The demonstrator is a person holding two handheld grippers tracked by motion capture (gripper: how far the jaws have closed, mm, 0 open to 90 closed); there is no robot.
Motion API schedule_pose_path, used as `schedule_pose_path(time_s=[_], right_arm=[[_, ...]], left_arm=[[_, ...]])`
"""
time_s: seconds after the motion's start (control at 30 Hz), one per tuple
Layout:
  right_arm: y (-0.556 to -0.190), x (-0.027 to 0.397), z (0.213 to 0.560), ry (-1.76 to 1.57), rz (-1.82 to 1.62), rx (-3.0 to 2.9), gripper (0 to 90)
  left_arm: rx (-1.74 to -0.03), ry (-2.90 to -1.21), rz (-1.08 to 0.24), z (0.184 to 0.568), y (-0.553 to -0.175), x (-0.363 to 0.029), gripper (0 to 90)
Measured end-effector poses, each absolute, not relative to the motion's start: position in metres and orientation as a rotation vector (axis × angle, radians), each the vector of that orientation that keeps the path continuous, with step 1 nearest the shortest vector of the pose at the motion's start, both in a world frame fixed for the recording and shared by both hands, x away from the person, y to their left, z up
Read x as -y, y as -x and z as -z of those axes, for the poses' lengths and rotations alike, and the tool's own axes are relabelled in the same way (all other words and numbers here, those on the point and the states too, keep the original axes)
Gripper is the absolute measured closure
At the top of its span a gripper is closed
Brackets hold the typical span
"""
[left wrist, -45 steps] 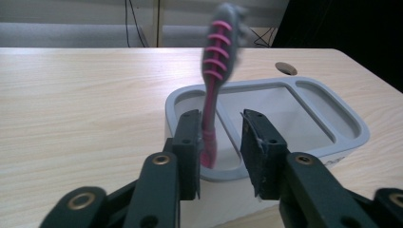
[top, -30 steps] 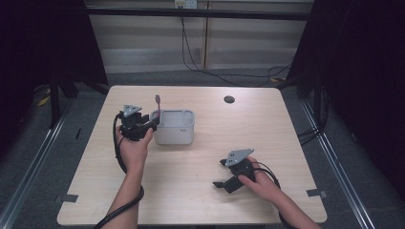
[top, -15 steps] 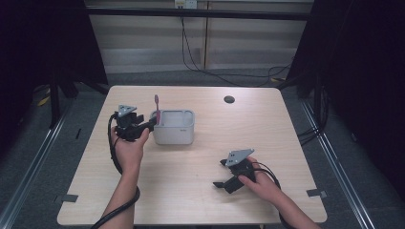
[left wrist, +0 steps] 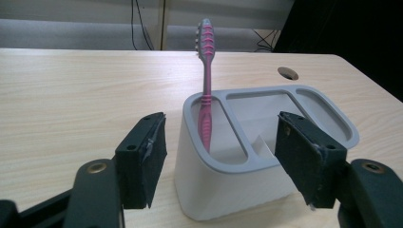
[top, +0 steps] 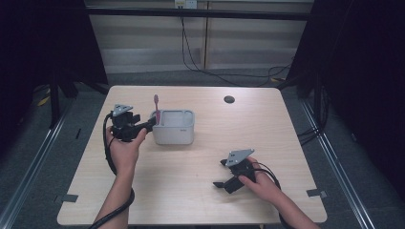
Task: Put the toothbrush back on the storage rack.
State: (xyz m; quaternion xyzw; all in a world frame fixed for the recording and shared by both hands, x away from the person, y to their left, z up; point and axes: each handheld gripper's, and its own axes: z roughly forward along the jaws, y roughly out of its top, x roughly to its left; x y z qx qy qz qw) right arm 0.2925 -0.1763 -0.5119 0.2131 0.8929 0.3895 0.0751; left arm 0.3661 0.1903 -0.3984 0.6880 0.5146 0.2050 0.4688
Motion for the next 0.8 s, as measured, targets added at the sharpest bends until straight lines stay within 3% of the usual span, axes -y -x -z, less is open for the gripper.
schedule_pose_path(time_s=[0.8], right_arm=[[-0.291,0.178,0.512,-0.650,-1.167,-2.673,12.0]], left_arm=[[-1.258,-1.711,-0.476,0.412,-0.351,-0.204,32.3]])
